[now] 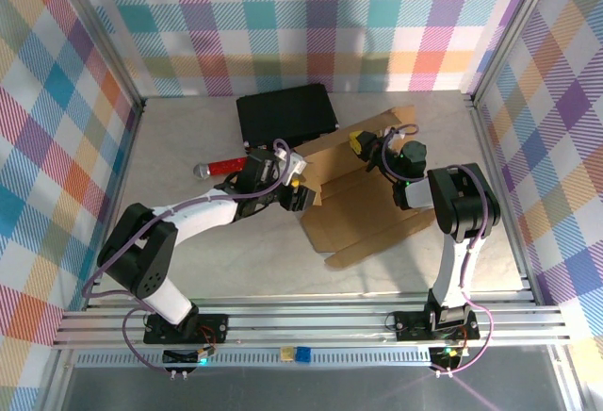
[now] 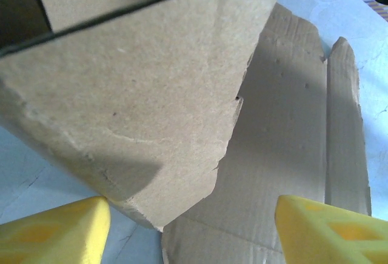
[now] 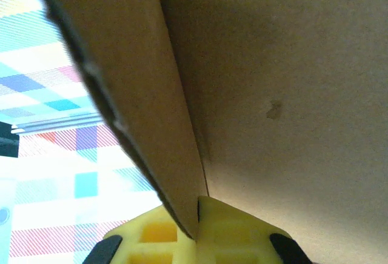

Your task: Fold the paper box

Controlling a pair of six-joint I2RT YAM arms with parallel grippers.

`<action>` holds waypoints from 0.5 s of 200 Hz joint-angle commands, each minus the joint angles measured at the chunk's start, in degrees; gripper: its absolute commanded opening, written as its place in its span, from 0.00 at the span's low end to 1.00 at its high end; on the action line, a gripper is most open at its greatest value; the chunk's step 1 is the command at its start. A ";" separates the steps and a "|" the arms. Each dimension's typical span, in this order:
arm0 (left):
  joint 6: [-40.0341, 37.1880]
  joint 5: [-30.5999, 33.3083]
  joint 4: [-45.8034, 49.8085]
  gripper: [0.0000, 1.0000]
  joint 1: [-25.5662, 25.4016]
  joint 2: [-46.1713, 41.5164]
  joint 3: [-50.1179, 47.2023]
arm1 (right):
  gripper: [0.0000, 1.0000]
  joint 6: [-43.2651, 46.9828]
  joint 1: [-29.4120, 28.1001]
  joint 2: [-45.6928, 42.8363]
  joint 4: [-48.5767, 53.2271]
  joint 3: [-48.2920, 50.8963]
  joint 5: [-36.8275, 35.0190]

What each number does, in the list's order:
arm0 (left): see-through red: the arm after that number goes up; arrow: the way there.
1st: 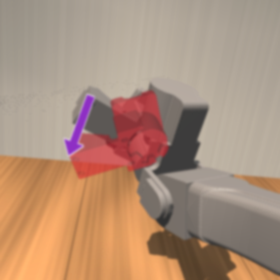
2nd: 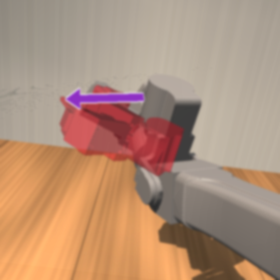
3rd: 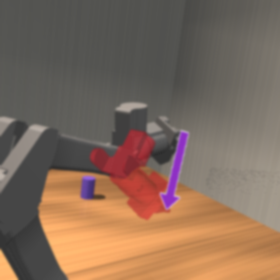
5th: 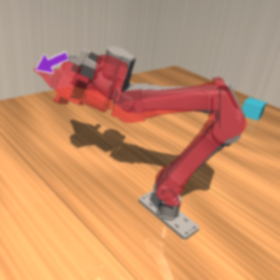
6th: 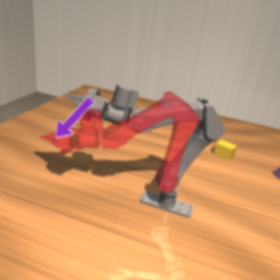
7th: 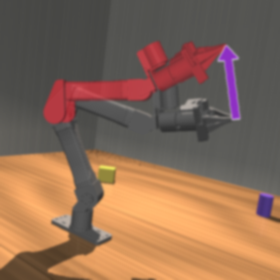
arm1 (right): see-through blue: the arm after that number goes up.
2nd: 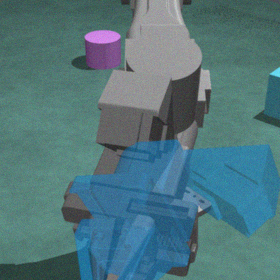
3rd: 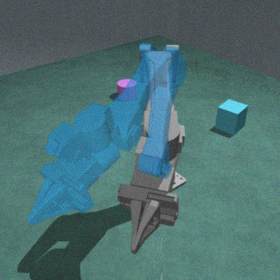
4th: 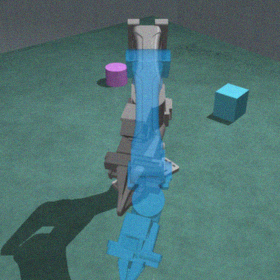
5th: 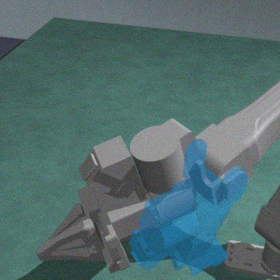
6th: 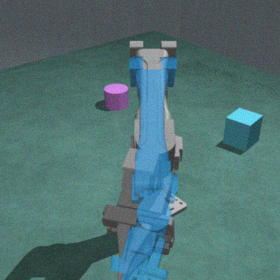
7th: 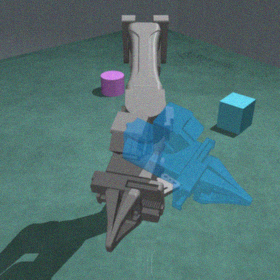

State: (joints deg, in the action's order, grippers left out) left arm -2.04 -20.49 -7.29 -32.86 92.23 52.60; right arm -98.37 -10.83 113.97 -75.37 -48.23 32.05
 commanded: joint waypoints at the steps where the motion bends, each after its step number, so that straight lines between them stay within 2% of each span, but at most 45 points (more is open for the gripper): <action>1: -1.65 2.72 1.97 0.70 0.52 2.02 2.53 | 0.00 -0.57 0.02 0.90 -1.33 -0.79 0.49; 28: 1.66 8.22 -1.00 0.71 0.43 3.37 2.80 | 0.00 -0.72 -0.03 0.72 -1.62 -0.07 -0.01; 56: 4.02 14.98 -3.83 0.64 -0.25 3.96 2.21 | 0.00 -1.21 0.02 0.72 -2.56 0.19 -0.07; 100: 6.40 17.08 -7.99 0.56 -1.72 6.41 2.53 | 0.00 -1.55 -0.01 0.55 -2.85 0.47 -0.20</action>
State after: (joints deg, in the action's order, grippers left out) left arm 2.24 -6.85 -11.05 -33.45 96.90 53.84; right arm -99.04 -10.83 113.97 -75.48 -48.23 31.90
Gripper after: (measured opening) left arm 0.576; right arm 0.038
